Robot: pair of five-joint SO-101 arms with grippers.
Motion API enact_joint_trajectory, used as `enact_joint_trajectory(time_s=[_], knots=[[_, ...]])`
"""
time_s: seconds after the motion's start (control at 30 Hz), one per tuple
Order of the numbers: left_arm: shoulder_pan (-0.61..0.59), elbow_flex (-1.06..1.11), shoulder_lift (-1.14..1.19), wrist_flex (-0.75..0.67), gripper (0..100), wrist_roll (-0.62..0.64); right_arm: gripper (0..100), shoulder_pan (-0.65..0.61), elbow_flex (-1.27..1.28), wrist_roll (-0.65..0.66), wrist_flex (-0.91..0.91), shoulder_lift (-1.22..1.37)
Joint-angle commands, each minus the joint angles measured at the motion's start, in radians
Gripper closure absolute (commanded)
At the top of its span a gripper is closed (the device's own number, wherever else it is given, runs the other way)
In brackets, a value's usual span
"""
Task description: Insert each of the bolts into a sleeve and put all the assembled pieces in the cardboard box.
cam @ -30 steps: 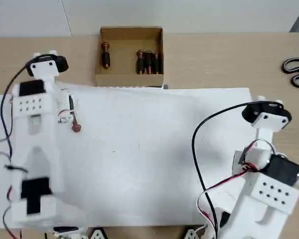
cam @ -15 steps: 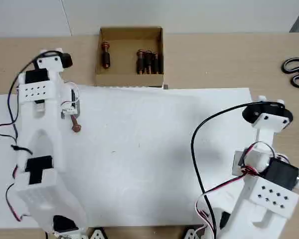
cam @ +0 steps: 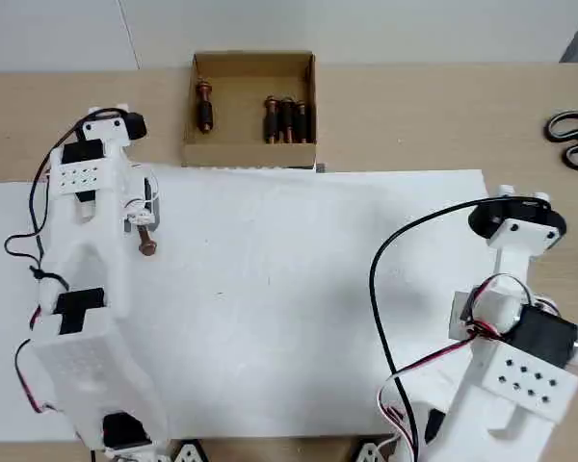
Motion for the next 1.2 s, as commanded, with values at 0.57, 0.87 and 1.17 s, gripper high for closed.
enact_joint_trajectory(time_s=[0.57, 0.87, 1.17], knots=[[0.003, -0.185, 0.121, 0.161, 100, 0.066, 99.5, 0.004, -0.008, 0.011, -0.018, -0.015], [-0.015, -0.449, 0.120, 0.321, 100, 0.459, 99.5, 0.002, -0.008, 0.012, -0.019, -0.012], [0.000, -0.406, 0.037, 0.319, 100, 1.343, 99.4, 0.002, -0.008, 0.014, -0.018, -0.012]])
